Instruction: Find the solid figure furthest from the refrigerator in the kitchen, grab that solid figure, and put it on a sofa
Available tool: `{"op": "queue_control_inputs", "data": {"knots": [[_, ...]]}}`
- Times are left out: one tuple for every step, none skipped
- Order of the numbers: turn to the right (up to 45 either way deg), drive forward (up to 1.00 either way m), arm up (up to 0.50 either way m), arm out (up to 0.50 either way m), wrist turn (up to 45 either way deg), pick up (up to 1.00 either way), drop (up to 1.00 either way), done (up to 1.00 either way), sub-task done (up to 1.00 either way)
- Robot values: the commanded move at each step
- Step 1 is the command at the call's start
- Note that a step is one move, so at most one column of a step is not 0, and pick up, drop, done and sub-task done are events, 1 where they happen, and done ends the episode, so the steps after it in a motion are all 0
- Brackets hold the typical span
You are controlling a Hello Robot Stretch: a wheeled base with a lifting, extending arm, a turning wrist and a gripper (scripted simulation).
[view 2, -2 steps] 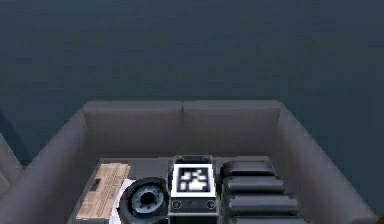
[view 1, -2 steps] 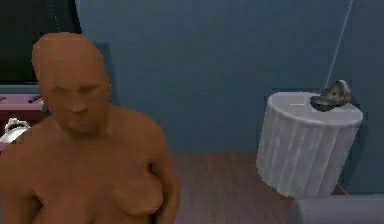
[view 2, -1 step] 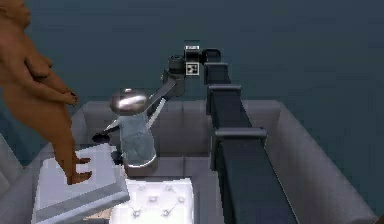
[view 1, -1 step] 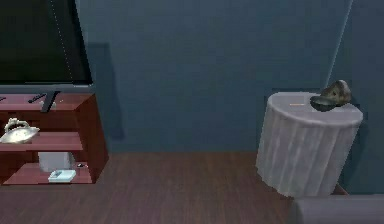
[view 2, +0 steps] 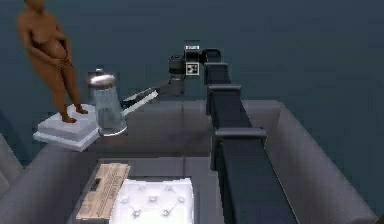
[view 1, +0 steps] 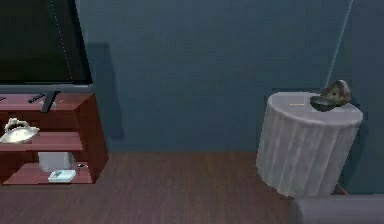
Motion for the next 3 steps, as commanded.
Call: {"op": "queue_control_inputs", "data": {"knots": [[0.0,0.0,0.0,0.0,45.0,0.0,0.0,0.0,0.0],[0.0,0.0,0.0,0.0,33.0,0.0,0.0,0.0,0.0],[0.0,0.0,-0.36,0.0,0.0,0.0,0.0,0.0,0.0]]}}
